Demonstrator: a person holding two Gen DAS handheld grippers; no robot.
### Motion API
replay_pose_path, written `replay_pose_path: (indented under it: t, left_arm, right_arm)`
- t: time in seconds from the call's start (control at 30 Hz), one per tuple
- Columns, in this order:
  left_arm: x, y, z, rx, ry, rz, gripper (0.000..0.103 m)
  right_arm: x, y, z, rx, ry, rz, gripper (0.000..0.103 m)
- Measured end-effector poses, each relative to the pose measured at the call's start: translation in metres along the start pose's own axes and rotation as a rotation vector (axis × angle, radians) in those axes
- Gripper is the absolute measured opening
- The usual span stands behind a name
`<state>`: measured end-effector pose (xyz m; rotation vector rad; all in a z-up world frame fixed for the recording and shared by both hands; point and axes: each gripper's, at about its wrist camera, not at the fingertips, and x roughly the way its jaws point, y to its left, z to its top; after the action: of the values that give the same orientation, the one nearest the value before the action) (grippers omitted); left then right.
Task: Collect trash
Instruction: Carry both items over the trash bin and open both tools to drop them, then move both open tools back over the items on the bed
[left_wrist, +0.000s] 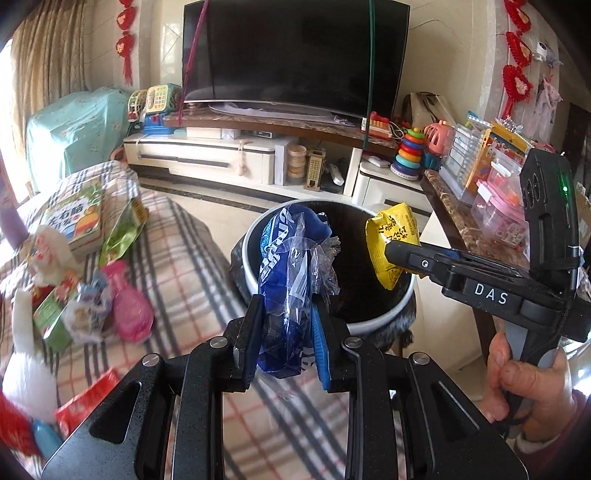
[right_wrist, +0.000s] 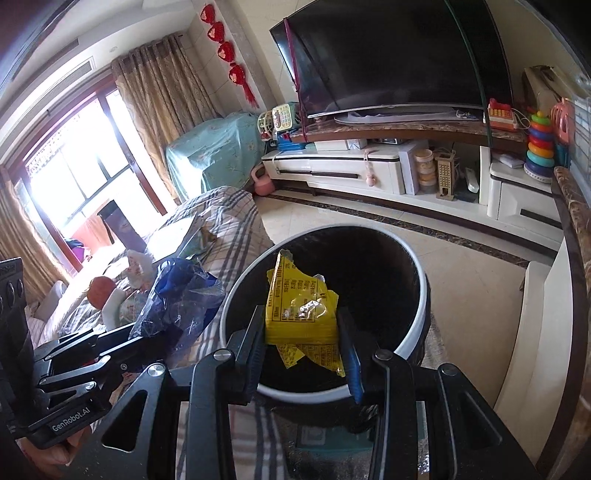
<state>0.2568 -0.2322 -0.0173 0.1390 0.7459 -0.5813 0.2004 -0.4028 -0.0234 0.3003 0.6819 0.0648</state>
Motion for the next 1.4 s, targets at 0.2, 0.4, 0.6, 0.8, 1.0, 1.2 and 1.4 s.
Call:
replay_pose_path:
  t: [0.2, 0.4, 0.6, 0.8, 1.0, 1.2, 1.4]
  left_arm:
    - [0.020, -0.002, 0.016, -0.012, 0.024, -0.019, 0.023]
    - [0.042, -0.003, 0.026, -0.025, 0.058, -0.037, 0.023]
    - [0.057, -0.005, 0.031, -0.021, 0.077, -0.038, 0.024]
    - [0.066, -0.004, 0.032, -0.022, 0.086, -0.028, 0.030]
    - [0.060, 0.001, 0.028, -0.050, 0.072, -0.006, 0.069]
    - [0.042, 0.014, 0.012, -0.084, 0.058, 0.014, 0.072]
    - [0.009, 0.031, -0.013, -0.154, 0.030, 0.015, 0.074]
  right_arm:
    - [0.012, -0.011, 0.011, -0.008, 0.019, -0.010, 0.037]
    - [0.027, -0.023, 0.018, 0.008, 0.048, -0.009, 0.038]
    - [0.033, -0.028, 0.023, 0.016, 0.049, -0.024, 0.038]
    - [0.040, -0.032, 0.024, 0.016, 0.062, -0.038, 0.042]
    - [0.037, -0.037, 0.026, 0.043, 0.054, -0.037, 0.065]
    - [0.026, -0.036, 0.023, 0.066, 0.034, -0.030, 0.073]
    - [0.012, -0.017, 0.010, 0.070, 0.010, 0.010, 0.089]
